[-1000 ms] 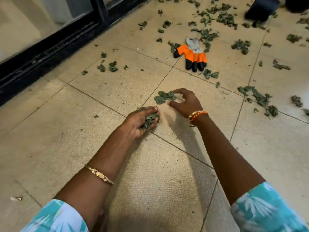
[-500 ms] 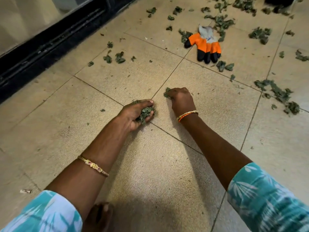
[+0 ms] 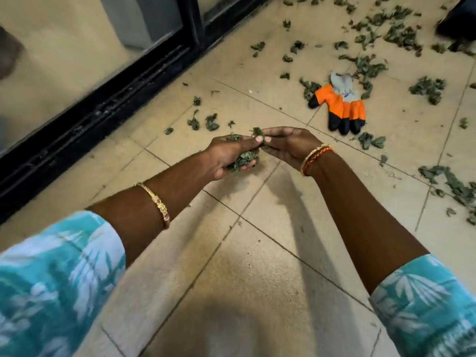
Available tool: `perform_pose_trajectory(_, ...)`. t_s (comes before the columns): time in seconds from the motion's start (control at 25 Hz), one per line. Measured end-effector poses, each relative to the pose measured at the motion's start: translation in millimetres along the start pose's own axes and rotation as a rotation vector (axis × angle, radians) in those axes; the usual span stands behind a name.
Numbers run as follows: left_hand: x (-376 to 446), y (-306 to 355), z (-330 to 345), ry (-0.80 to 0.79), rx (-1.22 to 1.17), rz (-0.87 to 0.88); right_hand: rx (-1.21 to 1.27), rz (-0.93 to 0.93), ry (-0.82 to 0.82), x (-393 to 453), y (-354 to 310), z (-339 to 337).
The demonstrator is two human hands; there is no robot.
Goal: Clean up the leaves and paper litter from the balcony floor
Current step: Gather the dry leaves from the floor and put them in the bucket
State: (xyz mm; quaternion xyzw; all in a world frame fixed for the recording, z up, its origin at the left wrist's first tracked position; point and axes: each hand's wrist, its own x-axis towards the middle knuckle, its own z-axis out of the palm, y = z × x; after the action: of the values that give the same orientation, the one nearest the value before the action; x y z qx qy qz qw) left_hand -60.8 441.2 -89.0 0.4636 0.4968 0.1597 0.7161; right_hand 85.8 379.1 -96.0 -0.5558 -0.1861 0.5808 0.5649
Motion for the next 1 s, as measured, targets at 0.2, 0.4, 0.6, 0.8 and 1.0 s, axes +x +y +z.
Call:
perform_pose_trajectory(0.2, -7, 44, -44, 0.053, -0.022, 0.035, -0.111, 0.063, -0.067, 24, -28, 63)
perform_pose_trajectory(0.4, 5, 46, -90, 0.204, -0.173, 0.006, -0.368, 0.193, -0.145, 57, -40, 105)
perform_pose_trajectory(0.6, 26, -3, -138, 0.200, -0.337, -0.140, -1.202, -0.146, 0.084, 113, -15, 107)
perform_pose_trajectory(0.8, 30, -29, -163, 0.226, -0.406, -0.188, -1.570, -0.345, -0.072, 142, 39, 119)
perform_pose_trajectory(1.0, 29, -15, -188, 0.235, -0.390, -0.129, -1.686, -0.518, -0.012, 160, 50, 113)
